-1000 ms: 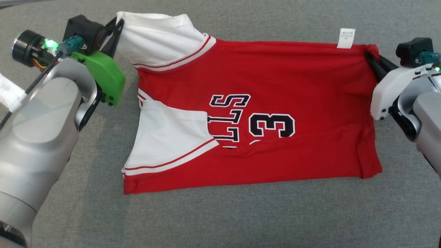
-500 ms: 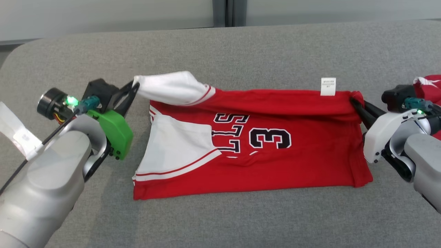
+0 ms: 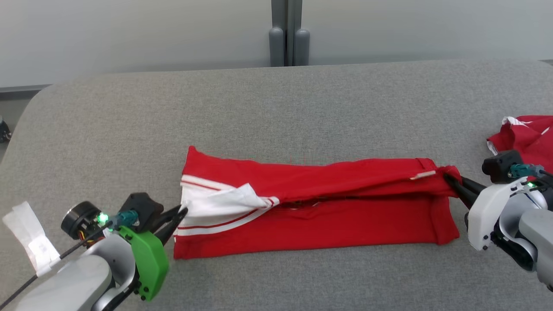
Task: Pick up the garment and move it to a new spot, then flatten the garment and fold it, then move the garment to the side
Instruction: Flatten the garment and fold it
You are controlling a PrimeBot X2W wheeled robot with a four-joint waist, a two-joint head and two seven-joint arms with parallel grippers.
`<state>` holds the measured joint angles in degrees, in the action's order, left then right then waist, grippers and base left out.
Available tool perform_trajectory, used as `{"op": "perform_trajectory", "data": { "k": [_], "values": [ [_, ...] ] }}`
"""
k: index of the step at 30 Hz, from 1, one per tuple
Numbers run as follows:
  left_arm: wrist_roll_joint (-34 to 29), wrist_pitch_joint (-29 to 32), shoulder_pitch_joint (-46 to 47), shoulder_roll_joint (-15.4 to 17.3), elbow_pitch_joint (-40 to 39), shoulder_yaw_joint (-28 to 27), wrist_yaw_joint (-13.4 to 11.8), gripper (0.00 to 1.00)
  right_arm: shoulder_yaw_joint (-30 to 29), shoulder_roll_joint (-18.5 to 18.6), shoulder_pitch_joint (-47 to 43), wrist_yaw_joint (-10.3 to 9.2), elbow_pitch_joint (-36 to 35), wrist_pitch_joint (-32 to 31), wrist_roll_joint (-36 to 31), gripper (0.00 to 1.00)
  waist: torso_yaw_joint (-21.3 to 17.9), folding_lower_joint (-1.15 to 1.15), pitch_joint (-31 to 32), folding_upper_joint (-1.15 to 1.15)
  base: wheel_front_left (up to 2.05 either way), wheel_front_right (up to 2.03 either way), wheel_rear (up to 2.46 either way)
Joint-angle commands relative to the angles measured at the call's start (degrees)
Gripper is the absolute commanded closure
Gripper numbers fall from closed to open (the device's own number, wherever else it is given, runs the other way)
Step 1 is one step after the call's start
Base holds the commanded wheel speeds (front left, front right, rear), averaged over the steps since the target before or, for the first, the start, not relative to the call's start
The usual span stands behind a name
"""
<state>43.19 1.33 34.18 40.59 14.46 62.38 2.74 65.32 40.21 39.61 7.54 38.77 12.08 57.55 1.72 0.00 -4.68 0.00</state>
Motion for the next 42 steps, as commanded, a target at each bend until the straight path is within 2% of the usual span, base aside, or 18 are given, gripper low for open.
{"op": "perform_trajectory", "data": {
  "k": [1, 5, 11, 23, 24, 25, 26, 27, 28, 36, 39, 42],
  "values": [
    [0.63, 0.57, -1.45, 1.04, -1.48, 0.13, -0.85, 1.0, 0.59, 0.68, -0.94, -0.12, -0.6, -0.54, 0.83, 1.0, -0.03, 0.0, 0.23, 0.0, 0.0, 0.0, 0.0],
    [1.57, 2.63, -4.19, 2.89, -5.82, 0.91, -2.58, 1.0, 2.34, 2.2, -1.88, -0.12, -3.1, -2.84, 3.23, 1.0, -0.26, 0.0, 0.81, 0.0, 0.0, 0.0, 0.0],
    [2.62, 5.16, -6.55, 4.69, -9.47, 2.3, -2.96, 1.0, 4.39, 4.7, -2.4, -0.12, -6.29, -7.01, 6.46, 1.0, -0.75, 0.0, 1.64, 0.0, 0.0, 0.0, 0.0],
    [3.42, 6.49, -8.46, 4.77, -9.22, 3.89, -3.15, 1.0, 6.22, 6.47, -3.55, -0.12, -9.96, -12.73, 10.95, 1.0, -1.4, 0.0, 2.45, 0.0, 0.0, 0.0, 0.0],
    [3.47, 6.77, -8.58, 4.78, -9.02, 4.0, -3.33, 0.9, 6.31, 6.6, -3.77, -0.12, -10.17, -13.42, 11.54, 1.0, -1.41, 0.0, 2.51, 0.0, 0.0, 0.0, 0.0],
    [3.81, 6.95, -8.73, 4.73, -8.88, 4.02, -3.44, 0.63, 6.33, 6.72, -3.75, -0.12, -10.55, -13.71, 11.72, 0.0, -1.4, 0.0, 2.56, 0.0, 0.0, 0.0, 0.0],
    [4.25, 7.22, -9.02, 4.55, -8.75, 4.03, -3.55, 0.43, 6.34, 6.85, -3.85, -0.12, -10.87, -14.19, 12.41, 0.0, -1.4, 0.0, 2.62, 0.0, 0.0, 0.0, 0.0],
    [4.37, 7.33, -9.14, 4.39, -8.69, 4.0, -3.72, 0.04, 6.43, 7.0, -3.98, -0.12, -11.14, -14.65, 12.83, 0.0, -1.4, 0.0, 2.67, 0.0, 0.0, 0.0, 0.0],
    [4.57, 7.29, -9.2, 4.23, -8.65, 3.92, -3.91, 0.0, 6.49, 7.22, -4.17, -0.12, -11.14, -15.27, 13.43, 0.0, -1.43, 0.0, 2.73, 0.0, 0.0, 0.0, 0.0],
    [5.09, 4.42, -9.6, 3.62, -8.63, 2.38, -5.97, 0.0, 6.28, 8.99, -4.0, -0.12, -9.49, -17.62, 14.76, 0.0, -1.41, 0.0, 3.53, 0.0, 0.0, 0.0, 0.0],
    [5.7, 0.8, -9.55, 3.19, -8.7, -0.26, -8.36, 0.0, 4.25, 8.68, -3.12, -0.12, -9.2, -14.59, 15.42, 0.0, -1.44, 0.0, 3.89, 0.0, 0.0, 0.0, 0.0],
    [7.25, -5.91, -10.51, 1.6, -8.47, -4.68, -12.18, 0.0, 1.51, 7.94, -2.98, -0.12, -9.39, -8.87, 15.78, 0.0, -1.49, 0.0, 4.53, 0.0, 0.0, 0.0, 0.0]
  ]
}}
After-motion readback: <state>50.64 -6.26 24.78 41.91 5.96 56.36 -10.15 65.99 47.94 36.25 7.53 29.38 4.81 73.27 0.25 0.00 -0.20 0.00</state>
